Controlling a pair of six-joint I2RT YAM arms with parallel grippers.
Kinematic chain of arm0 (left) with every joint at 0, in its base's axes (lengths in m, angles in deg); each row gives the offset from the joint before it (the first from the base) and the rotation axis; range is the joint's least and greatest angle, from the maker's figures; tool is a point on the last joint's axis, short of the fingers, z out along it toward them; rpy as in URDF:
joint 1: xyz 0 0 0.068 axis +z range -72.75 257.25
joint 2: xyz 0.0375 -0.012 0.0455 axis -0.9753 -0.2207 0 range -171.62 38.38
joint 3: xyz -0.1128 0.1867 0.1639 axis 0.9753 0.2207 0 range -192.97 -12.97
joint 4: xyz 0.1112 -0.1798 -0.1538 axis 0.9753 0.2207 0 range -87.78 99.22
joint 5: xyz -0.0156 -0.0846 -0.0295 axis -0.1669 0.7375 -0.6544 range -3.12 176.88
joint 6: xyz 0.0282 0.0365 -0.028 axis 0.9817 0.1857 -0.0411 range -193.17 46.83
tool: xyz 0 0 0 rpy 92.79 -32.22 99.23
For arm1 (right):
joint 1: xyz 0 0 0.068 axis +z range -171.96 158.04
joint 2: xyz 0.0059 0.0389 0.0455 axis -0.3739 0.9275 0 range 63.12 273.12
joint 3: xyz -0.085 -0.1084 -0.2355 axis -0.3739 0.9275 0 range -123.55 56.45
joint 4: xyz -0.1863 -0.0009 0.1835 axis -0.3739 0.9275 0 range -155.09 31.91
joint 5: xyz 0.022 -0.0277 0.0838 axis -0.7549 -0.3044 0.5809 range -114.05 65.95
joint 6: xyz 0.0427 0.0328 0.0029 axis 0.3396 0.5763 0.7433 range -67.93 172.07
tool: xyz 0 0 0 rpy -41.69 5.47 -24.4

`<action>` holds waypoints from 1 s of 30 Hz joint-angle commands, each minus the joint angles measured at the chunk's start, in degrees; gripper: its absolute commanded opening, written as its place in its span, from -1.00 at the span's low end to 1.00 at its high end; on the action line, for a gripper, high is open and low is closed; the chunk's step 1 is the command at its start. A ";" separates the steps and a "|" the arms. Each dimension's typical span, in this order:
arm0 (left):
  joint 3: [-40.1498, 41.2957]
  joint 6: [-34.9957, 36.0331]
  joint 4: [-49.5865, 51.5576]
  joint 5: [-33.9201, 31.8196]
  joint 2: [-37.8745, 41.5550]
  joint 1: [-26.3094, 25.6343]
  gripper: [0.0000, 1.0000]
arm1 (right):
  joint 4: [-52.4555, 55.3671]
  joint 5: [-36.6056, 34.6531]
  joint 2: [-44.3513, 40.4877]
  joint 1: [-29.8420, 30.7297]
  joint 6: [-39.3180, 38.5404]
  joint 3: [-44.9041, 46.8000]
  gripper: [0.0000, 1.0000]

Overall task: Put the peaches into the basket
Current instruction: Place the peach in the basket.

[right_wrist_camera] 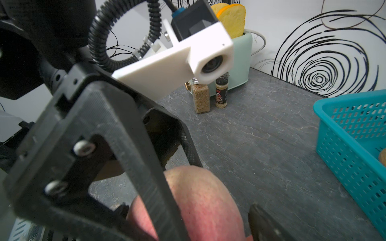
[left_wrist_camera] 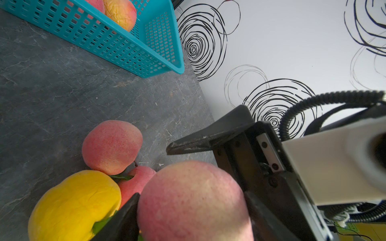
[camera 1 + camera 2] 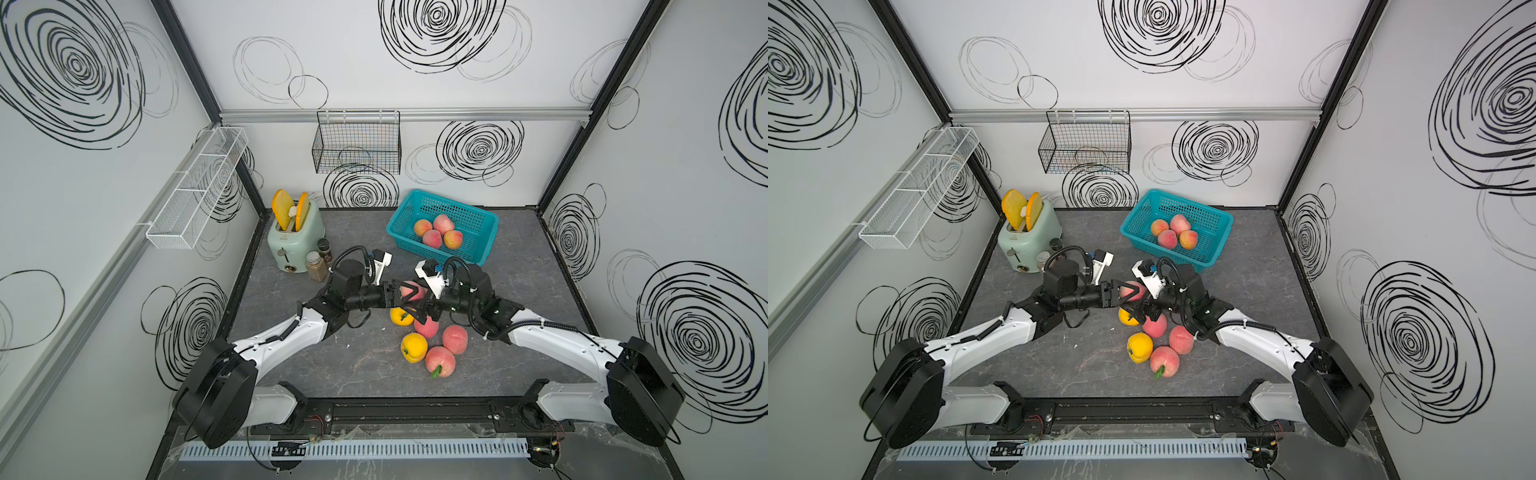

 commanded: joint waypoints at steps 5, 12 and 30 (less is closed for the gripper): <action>-1.45 -0.27 -2.70 0.56 1.83 -0.17 0.33 | -1.02 1.28 0.80 0.48 -1.22 -0.75 0.66; -1.36 0.08 -2.53 0.54 1.83 -0.22 0.33 | -1.16 1.63 0.95 0.47 -1.52 -0.88 0.48; -0.81 2.37 0.66 -0.20 3.62 2.56 0.98 | 1.11 -3.07 1.39 0.31 -1.97 -1.72 0.28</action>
